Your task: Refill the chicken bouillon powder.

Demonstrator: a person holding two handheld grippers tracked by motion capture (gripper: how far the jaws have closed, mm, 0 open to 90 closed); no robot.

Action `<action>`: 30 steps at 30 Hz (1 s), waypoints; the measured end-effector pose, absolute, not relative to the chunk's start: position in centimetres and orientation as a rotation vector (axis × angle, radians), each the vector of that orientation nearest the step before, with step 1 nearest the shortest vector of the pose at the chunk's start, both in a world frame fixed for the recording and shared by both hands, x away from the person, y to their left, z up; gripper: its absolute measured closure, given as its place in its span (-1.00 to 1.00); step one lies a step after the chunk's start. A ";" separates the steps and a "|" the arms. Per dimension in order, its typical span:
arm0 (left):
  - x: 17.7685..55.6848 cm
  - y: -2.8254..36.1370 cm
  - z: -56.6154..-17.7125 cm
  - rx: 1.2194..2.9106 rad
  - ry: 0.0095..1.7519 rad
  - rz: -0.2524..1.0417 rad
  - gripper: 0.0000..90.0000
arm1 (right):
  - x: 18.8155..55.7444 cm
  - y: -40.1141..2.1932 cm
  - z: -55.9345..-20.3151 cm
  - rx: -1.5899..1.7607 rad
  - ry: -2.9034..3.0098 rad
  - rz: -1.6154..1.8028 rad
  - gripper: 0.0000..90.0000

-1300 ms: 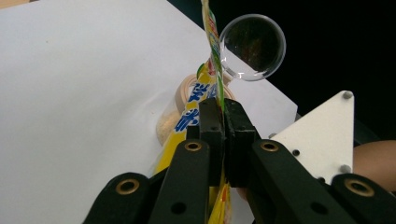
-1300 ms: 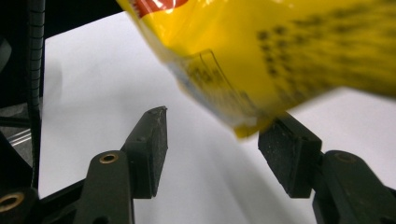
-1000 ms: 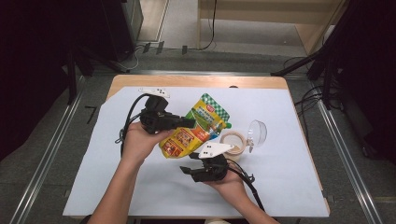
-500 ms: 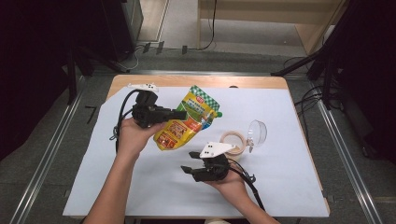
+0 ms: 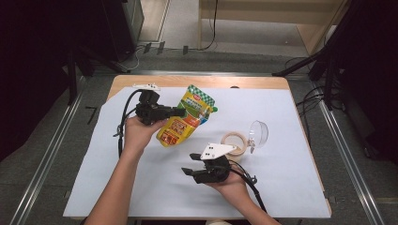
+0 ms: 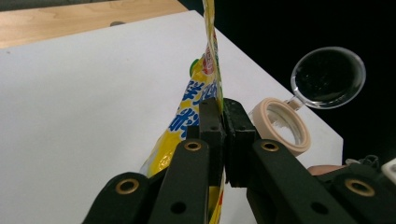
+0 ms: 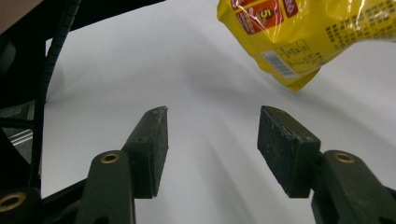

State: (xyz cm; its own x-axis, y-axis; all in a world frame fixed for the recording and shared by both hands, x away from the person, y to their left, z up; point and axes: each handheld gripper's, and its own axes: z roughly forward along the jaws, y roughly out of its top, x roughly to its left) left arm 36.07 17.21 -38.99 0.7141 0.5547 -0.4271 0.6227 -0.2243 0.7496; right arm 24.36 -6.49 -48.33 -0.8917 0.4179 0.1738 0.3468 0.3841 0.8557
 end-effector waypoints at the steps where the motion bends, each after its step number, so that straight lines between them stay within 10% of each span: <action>1: 36.1 17.3 -39.2 1.894 0.913 -0.086 0.97 | 24.4 -6.5 -48.3 0.708 2.554 1.551 -0.01; 30: 32.9 20.2 -39.8 1.899 0.935 0.002 0.96 | 24.1 -6.8 -47.8 0.691 2.537 1.567 0.00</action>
State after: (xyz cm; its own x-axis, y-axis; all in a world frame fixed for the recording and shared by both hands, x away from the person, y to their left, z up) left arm 32.91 20.16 -39.78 0.7035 0.6030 -0.3762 0.6014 -0.2229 0.7672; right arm 24.11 -6.84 -47.85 -0.8949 0.4150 0.1643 0.3326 0.3747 0.8654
